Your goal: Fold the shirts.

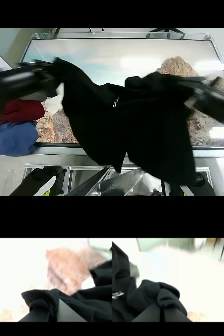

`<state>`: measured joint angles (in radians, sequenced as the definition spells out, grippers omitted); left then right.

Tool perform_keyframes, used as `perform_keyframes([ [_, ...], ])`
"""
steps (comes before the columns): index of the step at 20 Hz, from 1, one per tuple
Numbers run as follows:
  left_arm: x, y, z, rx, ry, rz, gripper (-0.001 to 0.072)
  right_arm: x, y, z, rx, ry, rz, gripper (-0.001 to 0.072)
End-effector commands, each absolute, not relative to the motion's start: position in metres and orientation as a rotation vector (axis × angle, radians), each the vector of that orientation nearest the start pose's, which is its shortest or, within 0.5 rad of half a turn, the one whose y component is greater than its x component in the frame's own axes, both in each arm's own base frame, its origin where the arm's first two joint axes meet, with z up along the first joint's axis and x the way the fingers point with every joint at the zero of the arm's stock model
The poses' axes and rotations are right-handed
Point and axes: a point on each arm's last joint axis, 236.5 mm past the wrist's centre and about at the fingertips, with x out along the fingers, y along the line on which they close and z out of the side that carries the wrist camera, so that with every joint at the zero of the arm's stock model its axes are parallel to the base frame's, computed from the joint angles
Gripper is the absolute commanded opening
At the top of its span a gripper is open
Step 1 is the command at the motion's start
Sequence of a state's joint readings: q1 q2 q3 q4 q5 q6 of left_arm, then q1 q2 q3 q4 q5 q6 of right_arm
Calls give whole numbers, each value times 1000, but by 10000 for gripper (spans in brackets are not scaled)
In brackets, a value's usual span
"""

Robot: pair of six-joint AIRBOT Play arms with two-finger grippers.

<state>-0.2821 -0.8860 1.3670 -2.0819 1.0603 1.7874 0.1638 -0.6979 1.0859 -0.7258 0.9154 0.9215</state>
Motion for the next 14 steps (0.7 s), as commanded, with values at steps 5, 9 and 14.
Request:
perform_keyframes([
  [5,430,-163,12,-149,1173,-524,14,410,209,5,222,987,732,32],
  [9,440,-144,-46,-195,1407,-534,690,419,206,-43,278,1083,705,304],
  [14,440,-121,-1,-190,1443,-572,689,418,145,40,333,979,650,304],
])
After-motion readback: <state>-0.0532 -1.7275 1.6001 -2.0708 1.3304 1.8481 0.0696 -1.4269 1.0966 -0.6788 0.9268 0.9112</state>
